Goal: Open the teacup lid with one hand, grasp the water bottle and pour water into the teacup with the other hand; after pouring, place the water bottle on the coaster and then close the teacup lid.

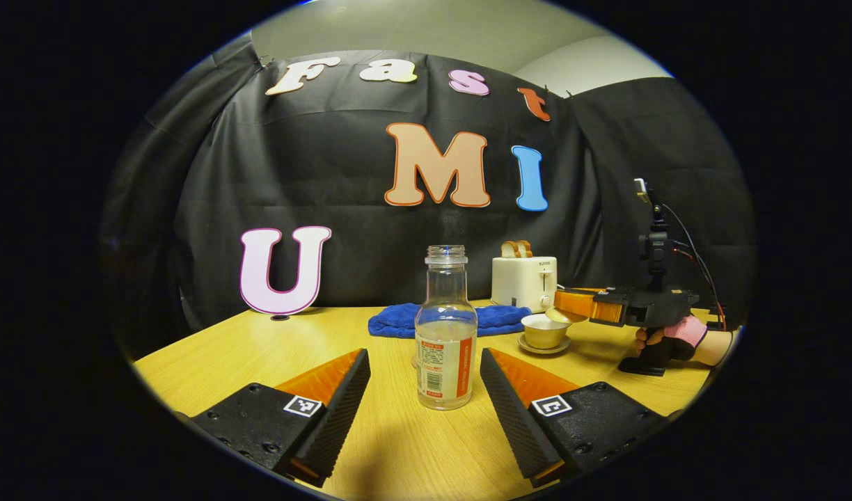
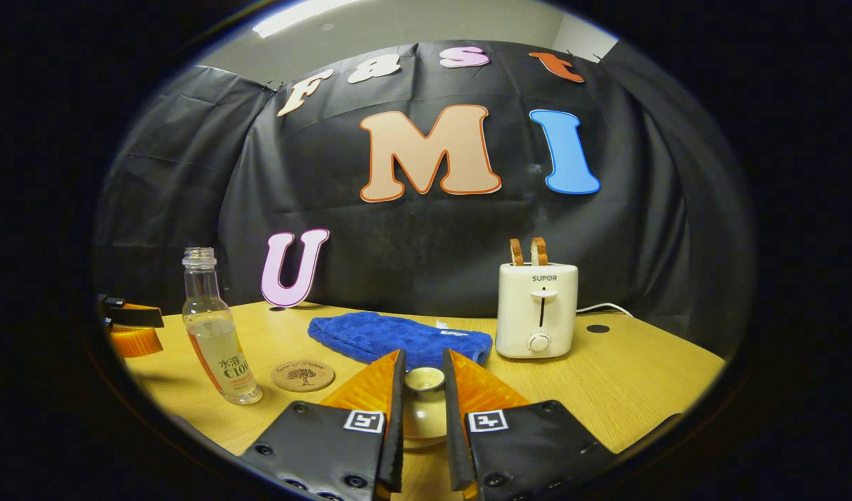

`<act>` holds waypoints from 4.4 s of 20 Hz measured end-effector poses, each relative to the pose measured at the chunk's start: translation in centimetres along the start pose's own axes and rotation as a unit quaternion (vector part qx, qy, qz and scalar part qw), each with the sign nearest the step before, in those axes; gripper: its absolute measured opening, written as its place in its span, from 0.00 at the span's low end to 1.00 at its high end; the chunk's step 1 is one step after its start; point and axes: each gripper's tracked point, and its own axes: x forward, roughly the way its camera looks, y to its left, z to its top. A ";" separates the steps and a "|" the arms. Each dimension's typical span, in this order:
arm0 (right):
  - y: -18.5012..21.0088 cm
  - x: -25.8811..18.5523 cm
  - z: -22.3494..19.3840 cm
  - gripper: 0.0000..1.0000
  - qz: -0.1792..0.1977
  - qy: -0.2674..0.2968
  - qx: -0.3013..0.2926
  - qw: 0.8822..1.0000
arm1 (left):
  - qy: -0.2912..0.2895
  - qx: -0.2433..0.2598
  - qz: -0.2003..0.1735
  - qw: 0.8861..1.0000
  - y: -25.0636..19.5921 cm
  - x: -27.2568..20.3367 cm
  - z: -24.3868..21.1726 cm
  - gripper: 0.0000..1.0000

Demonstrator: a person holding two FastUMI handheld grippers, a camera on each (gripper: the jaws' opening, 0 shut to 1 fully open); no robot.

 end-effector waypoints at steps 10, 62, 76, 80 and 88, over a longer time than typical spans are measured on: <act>-1.4 -6.7 0.4 0.29 -0.028 -0.006 -0.001 1.000 | 0.003 0.000 -0.037 0.999 -1.8 3.6 -0.2 0.93; -10.9 -11.8 0.4 0.29 -0.110 -0.005 0.000 0.994 | 0.151 0.650 -0.023 0.745 -2.4 16.6 -1.8 0.69; -11.1 -11.9 0.4 0.29 -0.114 -0.007 -0.002 0.993 | 0.135 0.750 -0.041 0.646 -4.2 18.4 -1.1 0.68; -11.0 -11.9 0.4 0.29 -0.114 -0.007 -0.001 0.994 | 0.127 0.769 -0.048 0.624 -5.0 19.0 -0.6 0.68; -11.0 -11.8 0.4 0.29 -0.113 -0.006 -0.001 0.994 | 0.116 0.794 -0.047 0.595 -5.0 19.1 1.0 0.68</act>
